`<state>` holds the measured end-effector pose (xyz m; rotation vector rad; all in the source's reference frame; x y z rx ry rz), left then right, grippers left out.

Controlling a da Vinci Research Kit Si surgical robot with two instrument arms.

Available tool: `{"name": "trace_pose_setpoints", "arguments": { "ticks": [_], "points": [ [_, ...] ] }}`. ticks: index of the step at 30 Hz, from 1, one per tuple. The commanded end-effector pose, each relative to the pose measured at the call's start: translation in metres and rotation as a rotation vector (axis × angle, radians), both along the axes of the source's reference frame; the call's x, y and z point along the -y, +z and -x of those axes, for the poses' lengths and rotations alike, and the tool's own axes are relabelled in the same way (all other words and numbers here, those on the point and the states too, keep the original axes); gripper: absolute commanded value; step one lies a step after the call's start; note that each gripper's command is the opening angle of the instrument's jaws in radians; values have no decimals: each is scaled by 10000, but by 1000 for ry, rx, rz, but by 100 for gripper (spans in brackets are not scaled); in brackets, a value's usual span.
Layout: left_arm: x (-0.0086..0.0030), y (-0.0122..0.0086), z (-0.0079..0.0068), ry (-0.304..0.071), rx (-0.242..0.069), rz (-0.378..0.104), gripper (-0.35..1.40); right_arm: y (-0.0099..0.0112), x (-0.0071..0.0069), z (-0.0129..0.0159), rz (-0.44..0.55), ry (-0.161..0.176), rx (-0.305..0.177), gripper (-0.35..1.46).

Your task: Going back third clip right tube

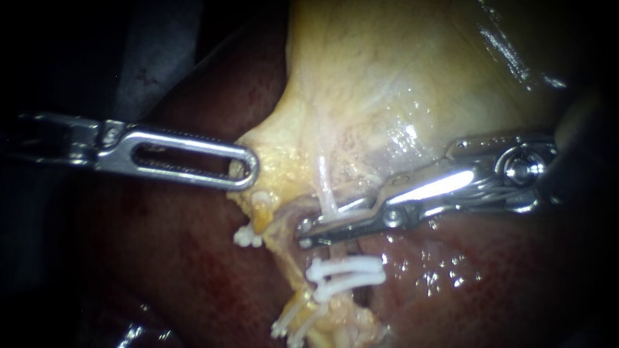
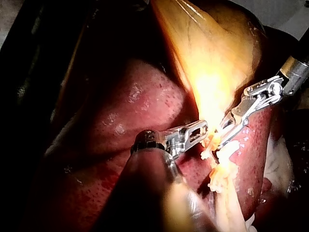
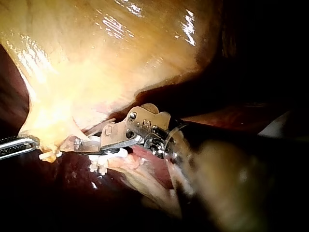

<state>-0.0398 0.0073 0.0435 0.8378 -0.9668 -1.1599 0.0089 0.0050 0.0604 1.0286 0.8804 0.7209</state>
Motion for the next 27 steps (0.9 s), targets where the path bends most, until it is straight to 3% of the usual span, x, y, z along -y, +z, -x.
{"name": "trace_pose_setpoints", "arguments": {
  "ticks": [1,19,27],
  "points": [
    [0,0,0,-1,-1,0,-35,0,0,0,0,1,0,-35],
    [3,-3,2,-3,-2,0,-35,2,0,-5,6,1,-1,-35],
    [3,-3,2,-3,-2,0,-35,7,-2,-5,100,-22,-47,32]
  ]
}}
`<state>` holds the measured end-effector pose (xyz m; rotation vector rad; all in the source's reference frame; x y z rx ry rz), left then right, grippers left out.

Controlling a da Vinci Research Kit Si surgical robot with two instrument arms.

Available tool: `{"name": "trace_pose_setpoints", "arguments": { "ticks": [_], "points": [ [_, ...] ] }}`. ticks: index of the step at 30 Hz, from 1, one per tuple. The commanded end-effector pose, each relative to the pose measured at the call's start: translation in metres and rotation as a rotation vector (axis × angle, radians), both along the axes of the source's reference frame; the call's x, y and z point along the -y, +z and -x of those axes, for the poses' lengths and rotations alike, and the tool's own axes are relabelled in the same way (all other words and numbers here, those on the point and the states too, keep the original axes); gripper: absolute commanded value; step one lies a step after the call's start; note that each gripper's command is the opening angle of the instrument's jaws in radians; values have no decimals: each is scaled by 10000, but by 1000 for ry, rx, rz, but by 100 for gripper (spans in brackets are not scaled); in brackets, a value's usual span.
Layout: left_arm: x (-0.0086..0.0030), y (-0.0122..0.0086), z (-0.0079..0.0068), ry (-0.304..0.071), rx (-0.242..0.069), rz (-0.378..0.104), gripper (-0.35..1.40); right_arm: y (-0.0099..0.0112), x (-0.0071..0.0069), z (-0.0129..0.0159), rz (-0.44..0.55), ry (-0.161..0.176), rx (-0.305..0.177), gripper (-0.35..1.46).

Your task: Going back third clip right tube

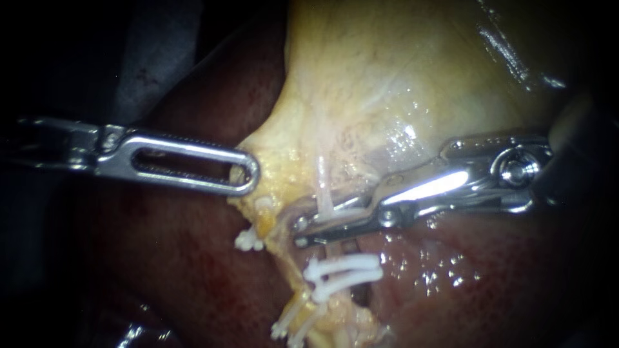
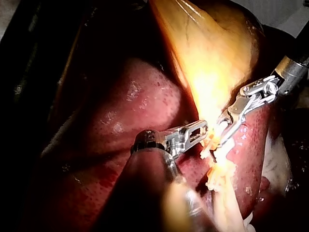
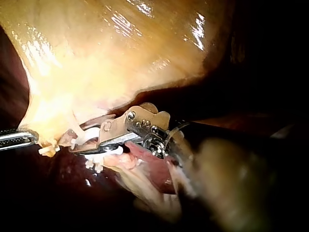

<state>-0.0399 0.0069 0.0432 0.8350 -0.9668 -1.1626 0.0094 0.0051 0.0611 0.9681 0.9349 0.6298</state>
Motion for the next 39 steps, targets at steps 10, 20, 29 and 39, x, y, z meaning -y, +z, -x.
{"name": "trace_pose_setpoints", "arguments": {
  "ticks": [10,20,29,39],
  "points": [
    [0,0,0,0,0,0,-35,0,0,-9,123,-16,-68,53],
    [0,0,0,0,0,0,-35,2,2,-13,150,-22,-80,53],
    [0,0,0,0,0,0,-35,9,13,-20,215,-40,-109,53],
    [0,0,0,0,0,0,-35,11,16,-22,285,-58,-142,54]
  ]
}}
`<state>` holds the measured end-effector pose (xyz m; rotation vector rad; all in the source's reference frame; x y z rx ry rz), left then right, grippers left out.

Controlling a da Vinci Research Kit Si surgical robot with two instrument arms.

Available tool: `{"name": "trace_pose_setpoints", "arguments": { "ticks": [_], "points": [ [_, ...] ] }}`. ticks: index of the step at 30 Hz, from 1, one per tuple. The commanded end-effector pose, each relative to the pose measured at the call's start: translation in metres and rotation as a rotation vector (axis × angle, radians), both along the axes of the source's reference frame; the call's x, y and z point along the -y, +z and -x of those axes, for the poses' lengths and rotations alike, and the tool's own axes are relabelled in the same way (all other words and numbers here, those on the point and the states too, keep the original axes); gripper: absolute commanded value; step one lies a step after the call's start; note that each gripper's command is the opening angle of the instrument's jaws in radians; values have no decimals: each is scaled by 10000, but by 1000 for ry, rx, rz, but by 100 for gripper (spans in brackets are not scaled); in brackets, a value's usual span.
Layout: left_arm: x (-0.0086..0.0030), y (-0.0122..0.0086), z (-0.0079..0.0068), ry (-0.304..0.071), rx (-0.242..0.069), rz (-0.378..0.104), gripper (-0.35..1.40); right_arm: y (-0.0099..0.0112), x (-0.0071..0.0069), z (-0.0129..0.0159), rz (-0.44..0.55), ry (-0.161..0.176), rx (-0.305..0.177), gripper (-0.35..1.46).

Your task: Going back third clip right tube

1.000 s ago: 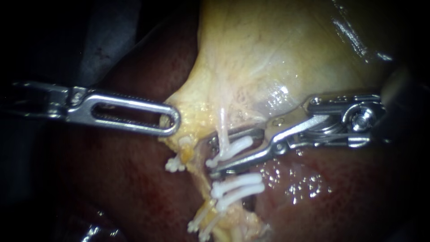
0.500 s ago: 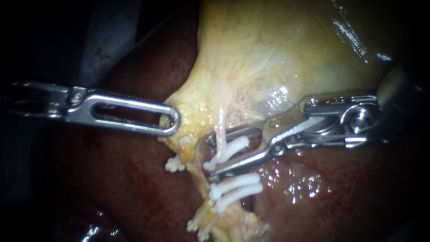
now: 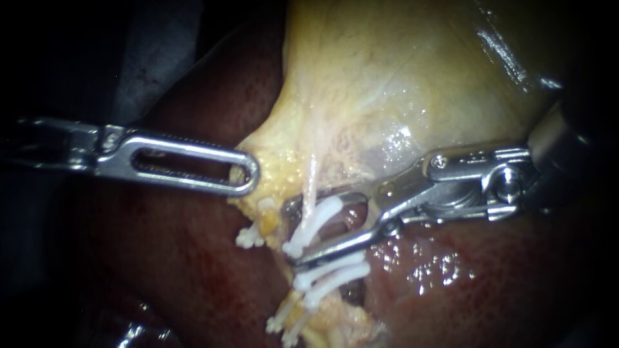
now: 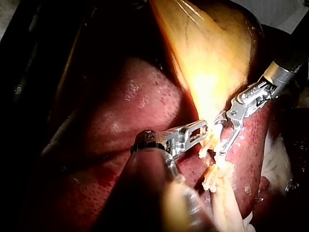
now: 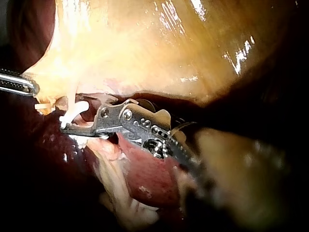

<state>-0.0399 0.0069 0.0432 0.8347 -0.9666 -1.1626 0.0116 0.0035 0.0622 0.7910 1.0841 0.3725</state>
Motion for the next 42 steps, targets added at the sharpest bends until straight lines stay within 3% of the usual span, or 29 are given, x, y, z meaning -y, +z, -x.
{"name": "trace_pose_setpoints", "arguments": {
  "ticks": [1,10,15,18,42],
  "points": [
    [0,0,0,0,0,0,-35,0,0,0,14,-3,-7,54],
    [0,0,0,0,0,0,-35,-1,3,-4,61,-15,-29,56],
    [0,0,0,0,0,0,-35,-7,8,-8,-65,25,36,58],
    [0,0,0,0,0,0,-35,-13,11,-6,-102,31,52,56],
    [-2,3,-2,1,0,0,-35,-32,0,23,-179,36,76,50]
  ]
}}
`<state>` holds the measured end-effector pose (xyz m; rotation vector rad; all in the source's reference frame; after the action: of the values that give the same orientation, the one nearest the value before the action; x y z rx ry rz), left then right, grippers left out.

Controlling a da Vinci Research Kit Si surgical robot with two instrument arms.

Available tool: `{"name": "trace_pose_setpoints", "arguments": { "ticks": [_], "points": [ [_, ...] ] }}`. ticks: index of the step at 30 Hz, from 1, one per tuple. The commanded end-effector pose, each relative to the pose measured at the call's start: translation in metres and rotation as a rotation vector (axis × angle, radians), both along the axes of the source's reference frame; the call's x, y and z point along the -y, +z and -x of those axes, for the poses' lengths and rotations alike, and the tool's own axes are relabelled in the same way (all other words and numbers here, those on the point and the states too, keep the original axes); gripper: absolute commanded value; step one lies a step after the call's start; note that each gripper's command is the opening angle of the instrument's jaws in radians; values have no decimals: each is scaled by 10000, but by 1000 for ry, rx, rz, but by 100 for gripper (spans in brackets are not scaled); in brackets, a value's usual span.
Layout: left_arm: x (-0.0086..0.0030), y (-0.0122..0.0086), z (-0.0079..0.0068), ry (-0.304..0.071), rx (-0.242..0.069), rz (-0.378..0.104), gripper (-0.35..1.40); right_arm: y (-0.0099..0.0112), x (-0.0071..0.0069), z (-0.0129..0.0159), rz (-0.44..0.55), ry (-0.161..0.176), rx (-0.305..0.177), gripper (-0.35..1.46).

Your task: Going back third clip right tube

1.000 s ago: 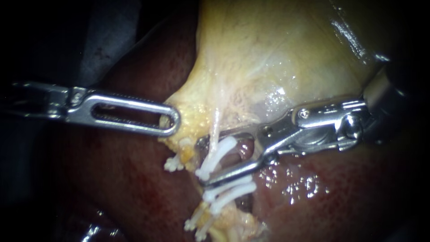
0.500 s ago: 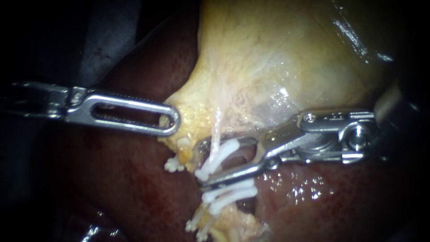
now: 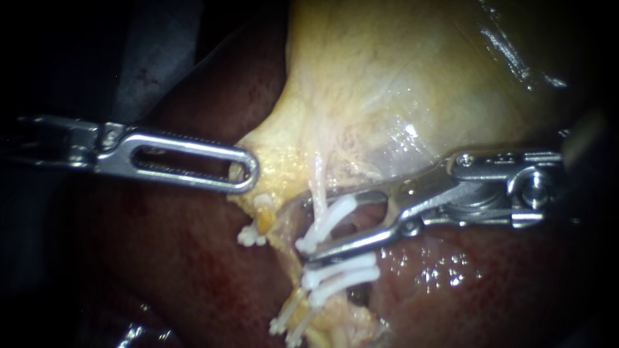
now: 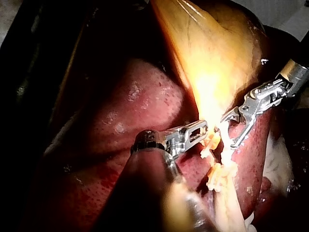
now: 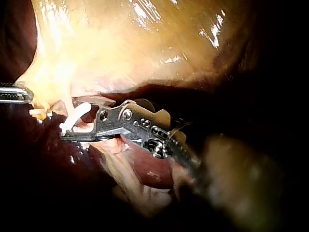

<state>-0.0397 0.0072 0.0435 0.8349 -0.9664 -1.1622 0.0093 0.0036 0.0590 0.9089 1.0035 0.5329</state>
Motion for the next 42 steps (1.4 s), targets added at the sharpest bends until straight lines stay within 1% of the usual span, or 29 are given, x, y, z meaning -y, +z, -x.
{"name": "trace_pose_setpoints", "arguments": {
  "ticks": [1,3,7,12,16,18,19,23,26,28,32,37,42],
  "points": [
    [0,0,0,0,0,0,-35,-1,1,-1,-20,4,9,50],
    [0,0,0,0,0,0,-35,-1,2,-2,-61,14,30,50],
    [0,0,0,0,0,0,-35,0,3,-9,-96,26,49,49],
    [0,0,0,0,0,0,-35,4,8,-18,-97,29,53,48],
    [-1,1,0,0,0,0,-35,8,11,-19,-94,27,53,42],
    [-1,1,0,0,0,0,-35,9,11,-18,-84,15,37,39],
    [-1,1,0,0,0,0,-35,9,11,-17,-80,14,31,39],
    [-1,1,0,0,0,0,-35,9,11,-16,-92,34,-20,39],
    [-1,1,0,0,0,0,-35,9,10,-15,-81,42,-59,42],
    [-2,2,0,0,0,0,-35,9,10,-15,-38,39,-94,42],
    [-2,3,0,0,0,0,-35,10,10,-16,40,26,-134,44],
    [-2,3,-1,0,0,0,-35,12,10,-18,94,17,-158,45],
    [-2,3,-1,0,0,0,-35,17,15,-24,107,14,-166,48]
  ]
}}
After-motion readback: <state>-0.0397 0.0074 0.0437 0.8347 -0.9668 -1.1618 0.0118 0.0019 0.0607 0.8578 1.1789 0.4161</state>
